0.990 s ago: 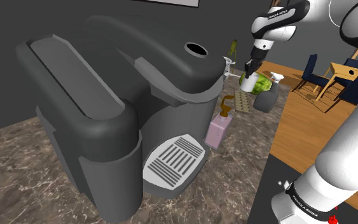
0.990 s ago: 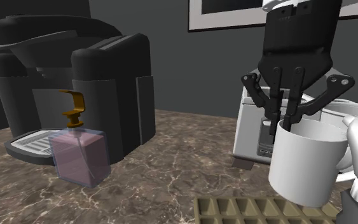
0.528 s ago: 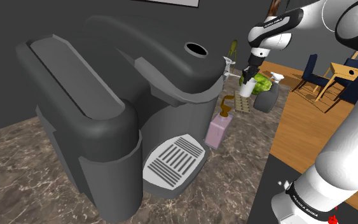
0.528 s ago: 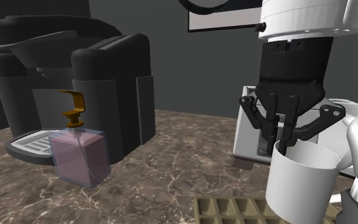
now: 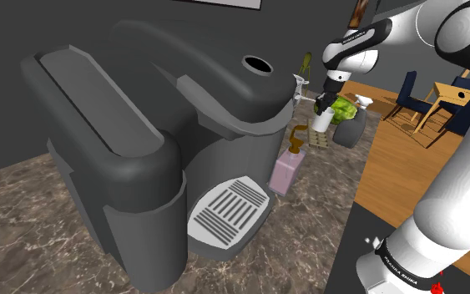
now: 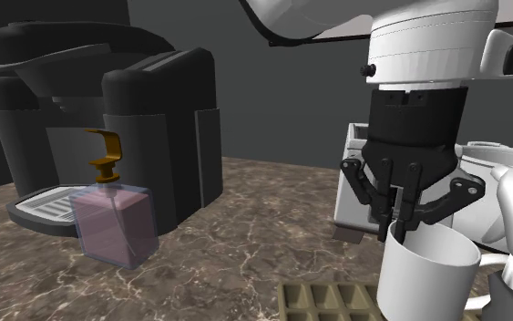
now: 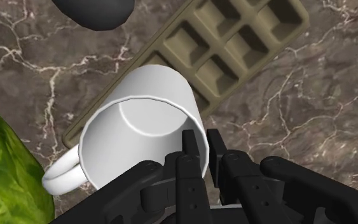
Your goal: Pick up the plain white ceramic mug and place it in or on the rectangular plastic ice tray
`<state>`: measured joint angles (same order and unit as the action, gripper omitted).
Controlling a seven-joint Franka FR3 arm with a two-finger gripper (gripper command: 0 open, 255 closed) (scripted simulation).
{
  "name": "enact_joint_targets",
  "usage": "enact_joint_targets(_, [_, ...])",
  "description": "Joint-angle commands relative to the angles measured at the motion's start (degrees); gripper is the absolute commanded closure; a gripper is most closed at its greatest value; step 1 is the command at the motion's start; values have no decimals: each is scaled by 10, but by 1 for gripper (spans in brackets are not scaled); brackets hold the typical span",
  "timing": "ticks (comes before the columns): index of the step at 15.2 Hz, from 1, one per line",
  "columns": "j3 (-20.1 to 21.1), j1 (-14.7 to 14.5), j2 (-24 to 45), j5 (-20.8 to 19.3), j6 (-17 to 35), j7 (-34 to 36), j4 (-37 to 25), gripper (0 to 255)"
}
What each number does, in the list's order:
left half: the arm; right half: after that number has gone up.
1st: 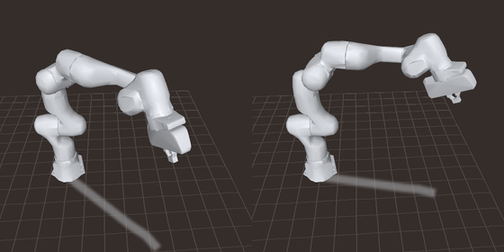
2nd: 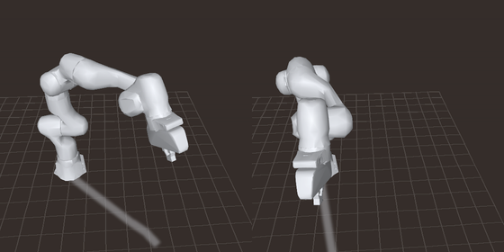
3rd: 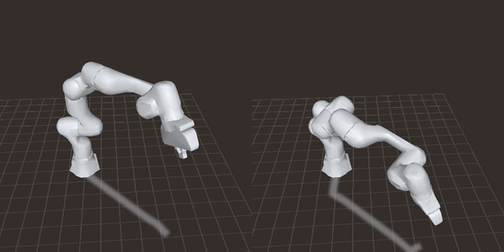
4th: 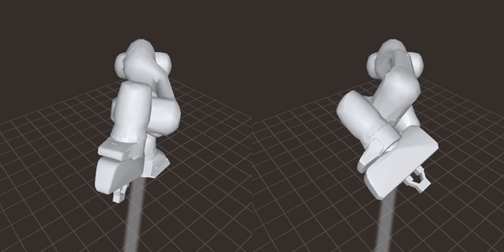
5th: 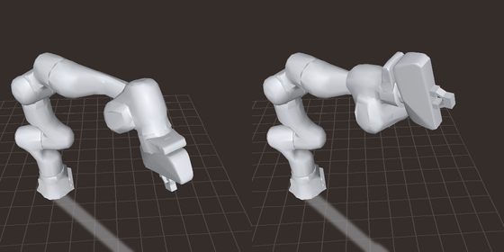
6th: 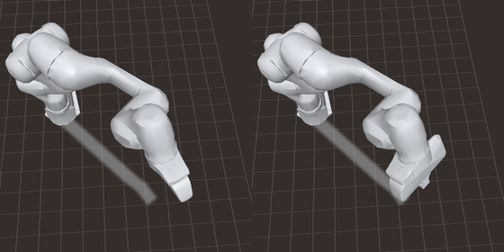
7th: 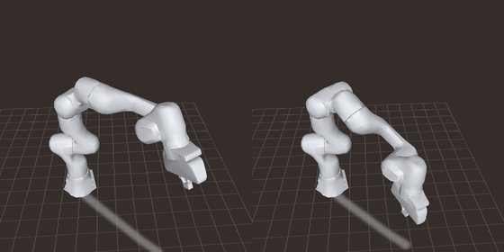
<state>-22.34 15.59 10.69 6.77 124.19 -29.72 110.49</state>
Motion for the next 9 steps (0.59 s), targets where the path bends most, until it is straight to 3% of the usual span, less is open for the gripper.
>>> enact_joint_targets(1, [0,0,2,0,0,0,0,255])
enact_joint_targets(4, [0,0,2,0,0,0,0,255])
enact_joint_targets(5, [0,0,1,0,-1,0,1,0])
enact_joint_targets(9, [0,0,1,0,0,0,1,0])
